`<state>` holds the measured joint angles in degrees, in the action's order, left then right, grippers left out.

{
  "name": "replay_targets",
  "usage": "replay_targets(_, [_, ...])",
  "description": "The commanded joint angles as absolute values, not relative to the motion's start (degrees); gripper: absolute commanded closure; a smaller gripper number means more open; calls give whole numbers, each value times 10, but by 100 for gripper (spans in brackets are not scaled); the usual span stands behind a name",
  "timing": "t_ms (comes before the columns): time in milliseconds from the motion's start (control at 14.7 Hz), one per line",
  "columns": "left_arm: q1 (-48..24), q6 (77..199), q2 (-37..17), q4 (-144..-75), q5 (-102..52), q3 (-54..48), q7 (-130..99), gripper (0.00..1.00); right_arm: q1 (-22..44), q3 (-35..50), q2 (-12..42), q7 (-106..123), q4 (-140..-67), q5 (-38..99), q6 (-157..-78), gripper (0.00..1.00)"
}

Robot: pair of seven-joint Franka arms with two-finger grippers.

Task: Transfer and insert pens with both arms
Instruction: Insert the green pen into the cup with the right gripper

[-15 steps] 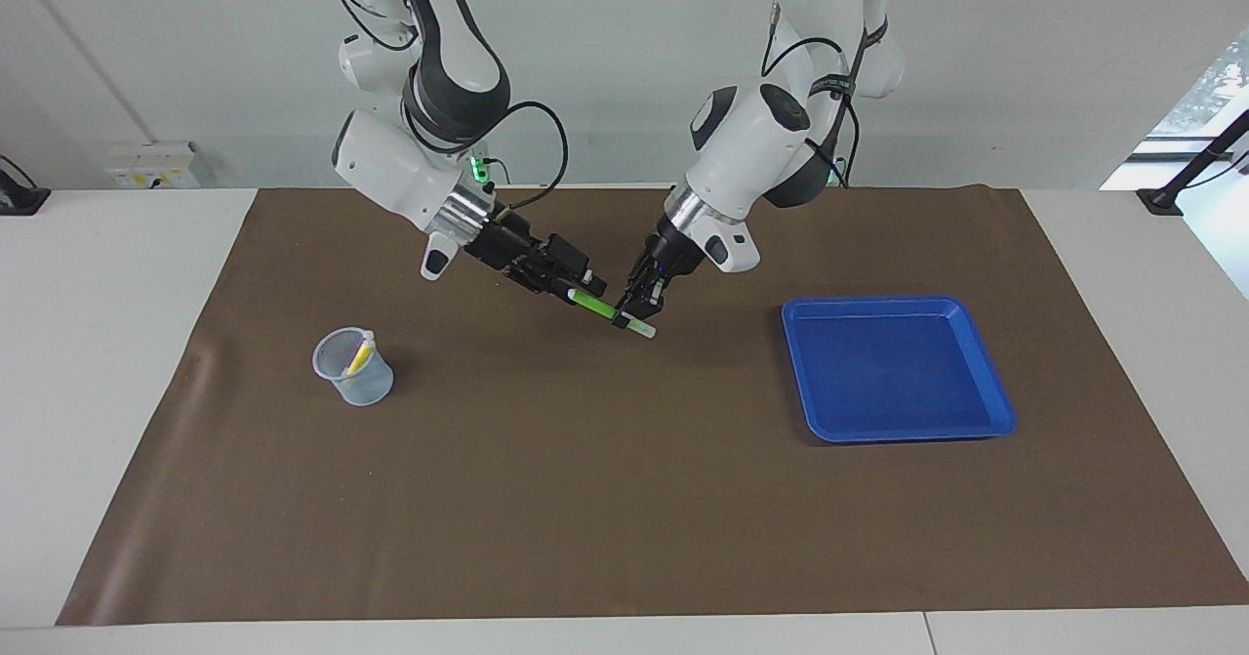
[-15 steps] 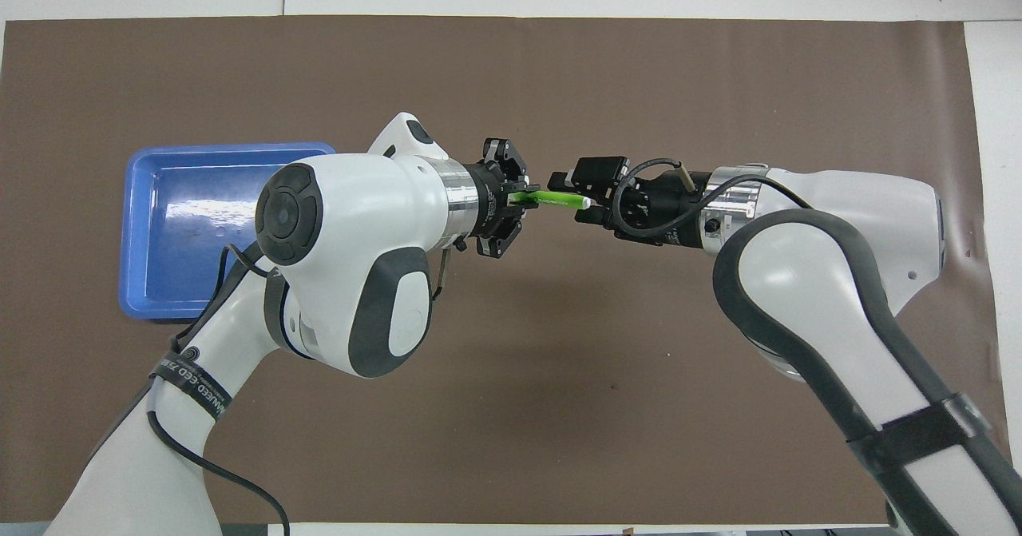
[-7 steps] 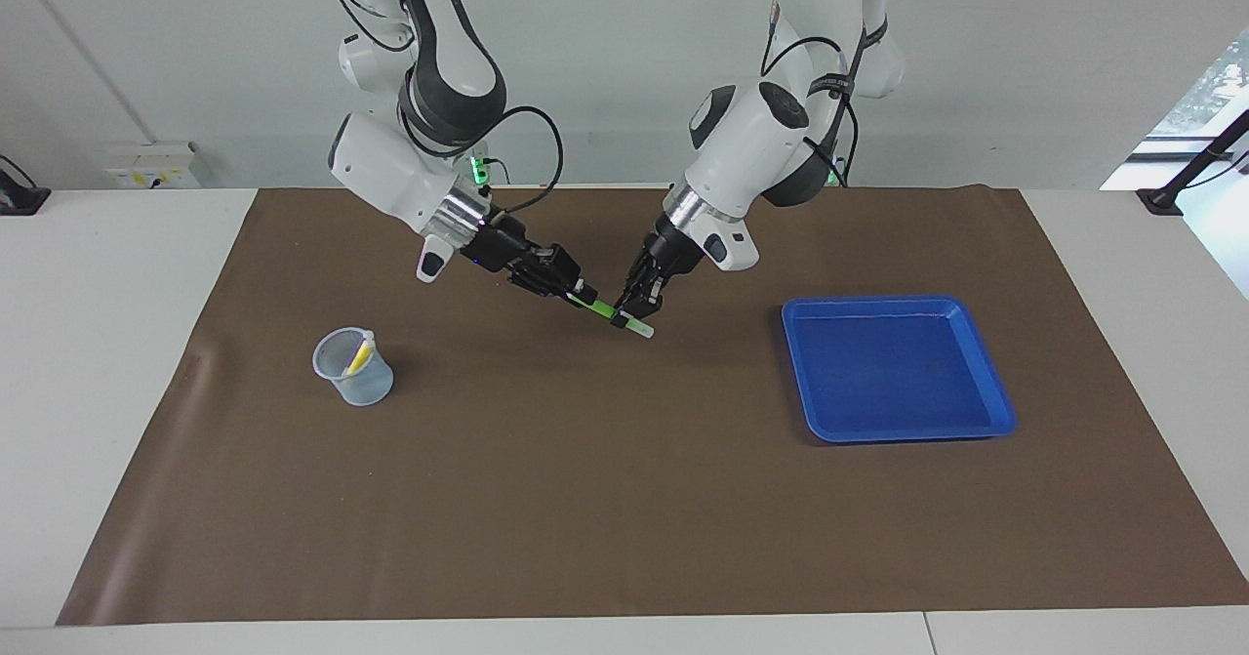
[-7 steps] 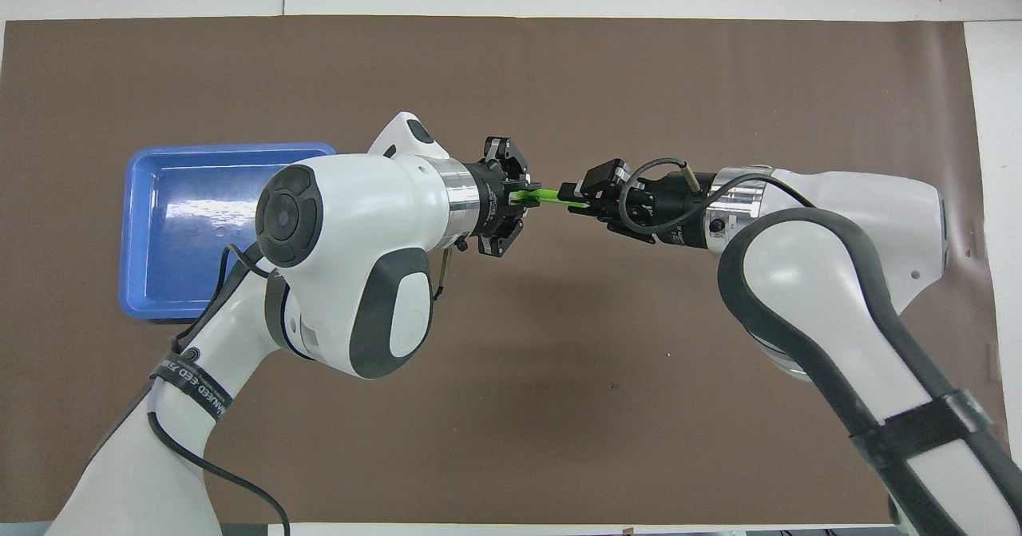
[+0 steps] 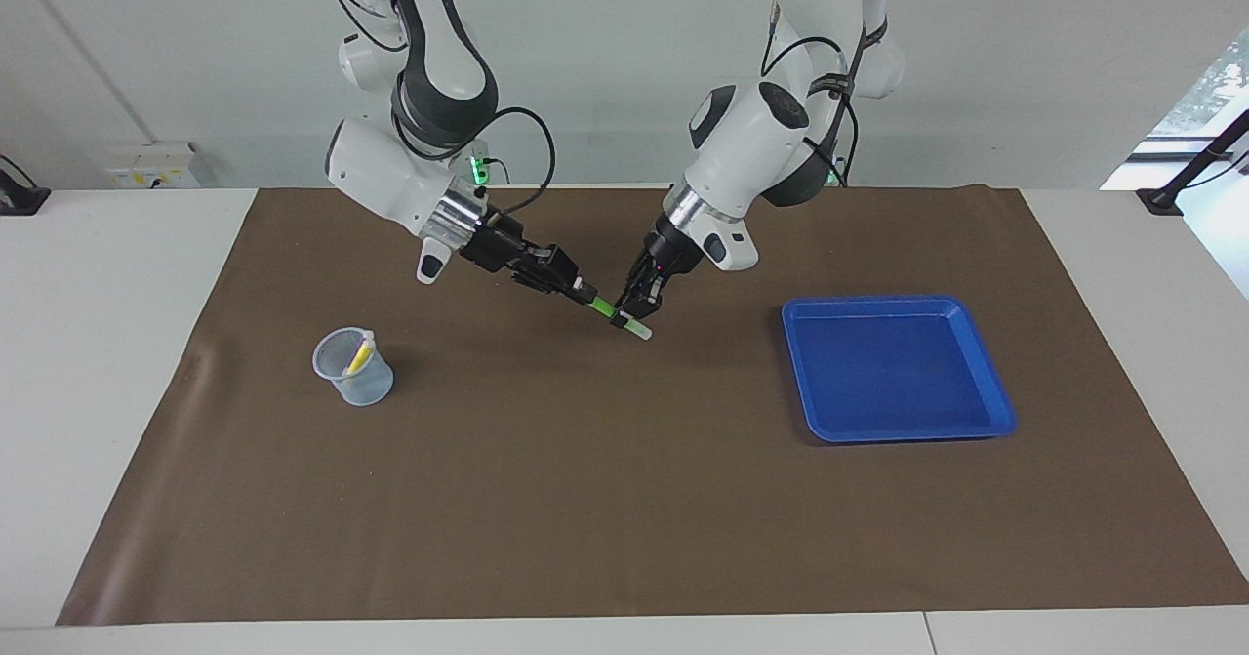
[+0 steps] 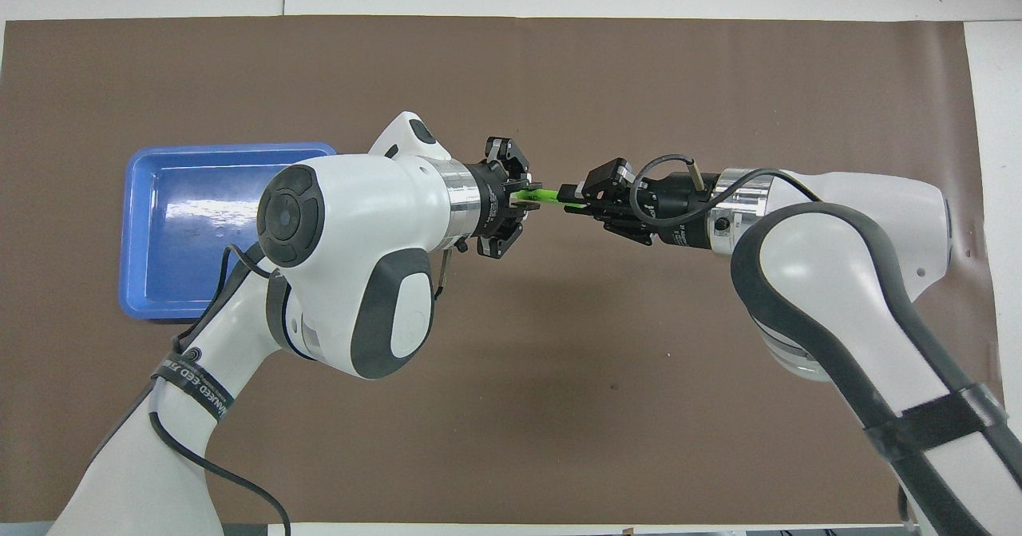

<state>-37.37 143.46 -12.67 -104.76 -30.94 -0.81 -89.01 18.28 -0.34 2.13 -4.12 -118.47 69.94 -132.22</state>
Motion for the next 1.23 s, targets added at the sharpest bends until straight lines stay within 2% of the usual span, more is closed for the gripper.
replay_targets(0, [-378,1431,-127,-1055,-311,3,-820,0,157,-2,22,-28,-1161,661,-1276,100])
replay_targets(341, [-325,1357,-117,-1067,-254,5,-680,0,77,-2,47,-13,-1050,402,-1105,100])
replay_targets(477, [-287,1305,-109,-1074,-253,5,-569,0,44,-2,49,67,-1006,304,-1028,100])
replay_targets(681, [-224,1280,-88,-1115,-225,5,-402,0,-3,-2,68,207,-959,193,-972,100])
replay_targets(817, [-185,1267,-77,-1140,-179,5,-319,0,-5,-2,75,291,-945,98,-976,100])
replay_targets(954, [-142,1257,-66,-1163,-167,5,-223,0,-2,-2,81,362,-947,26,-1018,100])
replay_targets(1158, [-78,1213,-48,-1167,-159,5,-96,0,-2,-2,76,430,-975,-3,-1065,100])
